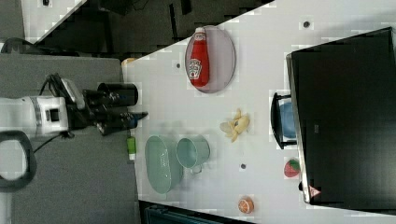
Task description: Pick banana from table and place on oven.
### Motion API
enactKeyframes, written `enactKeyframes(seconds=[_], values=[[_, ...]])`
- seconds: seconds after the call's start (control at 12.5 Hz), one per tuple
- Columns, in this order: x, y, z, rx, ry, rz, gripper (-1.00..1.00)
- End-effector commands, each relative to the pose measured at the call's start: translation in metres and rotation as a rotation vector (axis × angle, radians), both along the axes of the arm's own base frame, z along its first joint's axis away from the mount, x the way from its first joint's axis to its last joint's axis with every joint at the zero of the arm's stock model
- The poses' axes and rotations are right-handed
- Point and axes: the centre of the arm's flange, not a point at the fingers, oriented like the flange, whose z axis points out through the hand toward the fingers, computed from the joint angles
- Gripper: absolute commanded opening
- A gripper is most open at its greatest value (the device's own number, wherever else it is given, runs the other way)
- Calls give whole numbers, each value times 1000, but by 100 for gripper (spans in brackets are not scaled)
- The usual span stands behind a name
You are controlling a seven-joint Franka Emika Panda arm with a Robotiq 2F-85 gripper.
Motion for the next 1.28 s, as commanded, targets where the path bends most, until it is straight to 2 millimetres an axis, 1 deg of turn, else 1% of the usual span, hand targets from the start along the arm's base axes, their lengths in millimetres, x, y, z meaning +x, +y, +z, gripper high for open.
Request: enactKeyframes(seconds=[0.08,0.24,0.4,0.56,0.64,0.8,1.04,1.28], values=[[-128,-40,56,25,-11,-97,59],[-128,-39,56,24,-10,-96,99],[-124,-39,49,24,0,-96,100],[-115,-39,29,22,29,-95,100],[-109,-39,14,21,42,-94,100],[-95,-38,-24,19,53,-93,100],[-79,-35,-91,16,50,-85,100],[-70,-32,-158,12,21,-78,100]])
